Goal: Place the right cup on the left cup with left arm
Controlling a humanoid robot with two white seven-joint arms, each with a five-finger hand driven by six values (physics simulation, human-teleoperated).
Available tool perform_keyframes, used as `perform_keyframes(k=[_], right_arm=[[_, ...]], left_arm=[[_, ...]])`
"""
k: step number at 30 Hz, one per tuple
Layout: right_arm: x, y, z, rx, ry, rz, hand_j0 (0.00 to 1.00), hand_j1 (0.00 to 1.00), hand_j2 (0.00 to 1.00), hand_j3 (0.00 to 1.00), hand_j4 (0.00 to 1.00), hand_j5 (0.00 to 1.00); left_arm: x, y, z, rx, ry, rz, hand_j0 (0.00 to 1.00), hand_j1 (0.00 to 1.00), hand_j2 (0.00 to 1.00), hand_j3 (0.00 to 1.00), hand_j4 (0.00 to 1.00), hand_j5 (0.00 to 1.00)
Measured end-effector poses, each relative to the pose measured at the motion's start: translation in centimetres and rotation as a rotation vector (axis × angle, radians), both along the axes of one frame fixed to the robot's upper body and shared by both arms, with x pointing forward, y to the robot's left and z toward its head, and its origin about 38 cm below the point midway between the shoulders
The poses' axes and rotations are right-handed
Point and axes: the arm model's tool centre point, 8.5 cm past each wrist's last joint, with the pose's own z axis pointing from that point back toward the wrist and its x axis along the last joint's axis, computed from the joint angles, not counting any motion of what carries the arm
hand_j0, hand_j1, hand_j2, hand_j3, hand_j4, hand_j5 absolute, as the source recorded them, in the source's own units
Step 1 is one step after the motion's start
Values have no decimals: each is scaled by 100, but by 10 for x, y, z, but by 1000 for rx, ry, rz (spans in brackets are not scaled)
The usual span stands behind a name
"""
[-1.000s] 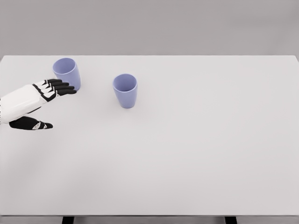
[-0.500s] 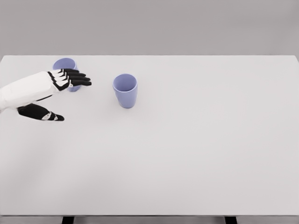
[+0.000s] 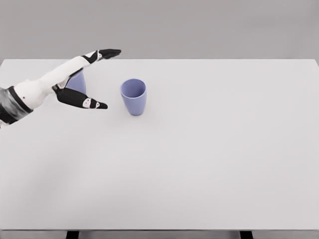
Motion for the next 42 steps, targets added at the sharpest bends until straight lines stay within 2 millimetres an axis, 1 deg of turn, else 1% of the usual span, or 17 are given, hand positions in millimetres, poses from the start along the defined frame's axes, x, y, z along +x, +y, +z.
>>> perform_keyframes(k=[4,7,9,14,17,19,20,21,24,27,28,34,37,39,42], right_arm=[[0,0,0,0,0,0,100,100,100,100,100,100],[0,0,0,0,0,0,100,100,100,100,100,100],[0,0,0,0,0,0,100,100,100,100,100,100],[0,0,0,0,0,0,100,100,100,100,100,100],[0,0,0,0,0,0,100,100,100,100,100,100],[0,0,0,0,0,0,100,100,100,100,100,100],[0,0,0,0,0,0,100,100,100,100,100,100],[0,0,0,0,0,0,100,100,100,100,100,100],[0,0,0,0,0,0,100,100,100,100,100,100],[0,0,0,0,0,0,100,100,100,100,100,100],[0,0,0,0,0,0,100,100,100,100,100,100],[0,0,0,0,0,0,100,100,100,100,100,100],[0,0,0,0,0,0,100,100,100,100,100,100],[0,0,0,0,0,0,100,100,100,100,100,100],[0,0,0,0,0,0,100,100,100,100,100,100]], left_arm=[[3,-17,-17,-63,113,17,100,100,100,100,100,100],[5,-29,-26,-108,176,22,100,100,100,100,100,100],[7,-37,-29,-143,217,25,100,100,100,100,100,100],[11,-45,-32,-204,266,37,100,100,100,100,100,100],[12,-47,-36,-216,278,43,100,100,100,100,100,100],[13,-47,-41,-229,279,78,100,100,100,100,100,100],[12,-45,-51,-242,288,122,100,100,100,100,100,100],[13,-44,-54,-263,278,173,100,100,100,100,100,100],[19,-39,-52,-326,230,298,100,100,100,100,100,100],[20,-37,-56,-367,217,371,100,100,100,100,100,100],[19,-36,-61,-373,223,388,100,100,100,100,100,100],[10,-43,-81,-387,260,415,100,100,100,100,100,100],[8,-48,-83,-388,262,402,100,100,100,100,100,100],[3,-52,-89,-385,275,394,100,100,100,100,100,100],[3,-54,-88,-386,269,384,100,100,100,100,100,100]])
